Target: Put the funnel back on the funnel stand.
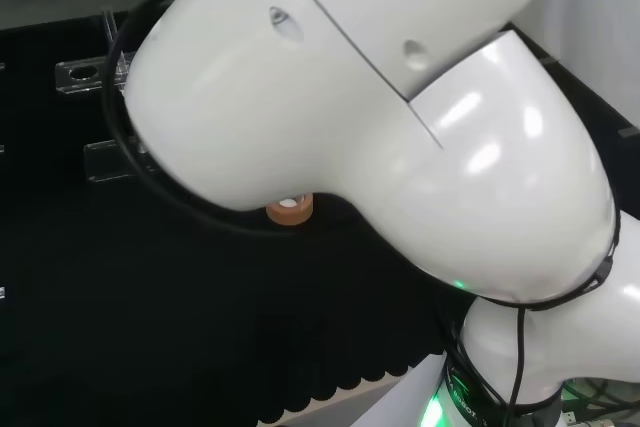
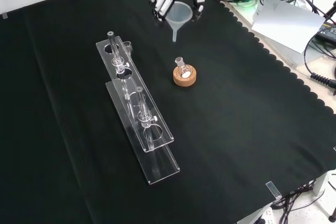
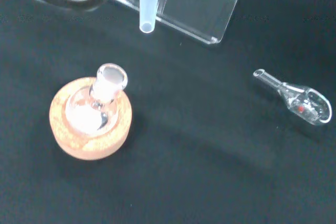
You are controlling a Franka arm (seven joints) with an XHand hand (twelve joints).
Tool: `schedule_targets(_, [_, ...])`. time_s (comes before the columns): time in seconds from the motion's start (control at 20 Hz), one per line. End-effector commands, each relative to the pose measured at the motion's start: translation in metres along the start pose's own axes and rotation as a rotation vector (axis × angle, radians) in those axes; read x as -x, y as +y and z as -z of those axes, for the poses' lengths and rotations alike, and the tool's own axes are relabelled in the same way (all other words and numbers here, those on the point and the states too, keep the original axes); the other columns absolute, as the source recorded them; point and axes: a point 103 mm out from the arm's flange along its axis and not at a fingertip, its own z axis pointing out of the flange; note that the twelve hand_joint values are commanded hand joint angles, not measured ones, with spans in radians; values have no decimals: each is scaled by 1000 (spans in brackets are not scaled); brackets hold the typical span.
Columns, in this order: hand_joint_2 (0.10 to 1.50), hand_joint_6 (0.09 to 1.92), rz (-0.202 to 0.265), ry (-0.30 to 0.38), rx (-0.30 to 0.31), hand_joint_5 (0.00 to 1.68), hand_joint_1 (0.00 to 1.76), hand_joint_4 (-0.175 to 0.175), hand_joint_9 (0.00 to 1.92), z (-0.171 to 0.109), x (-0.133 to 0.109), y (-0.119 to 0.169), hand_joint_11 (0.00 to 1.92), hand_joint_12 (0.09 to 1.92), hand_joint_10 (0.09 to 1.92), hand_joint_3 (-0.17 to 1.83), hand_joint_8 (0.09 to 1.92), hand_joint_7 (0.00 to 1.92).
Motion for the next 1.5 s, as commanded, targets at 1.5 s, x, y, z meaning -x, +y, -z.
schedule_targets(1.5, [704,621,-27,174,156,839,869,-13,1123,70,73,108,861,1177,350,627,645,668])
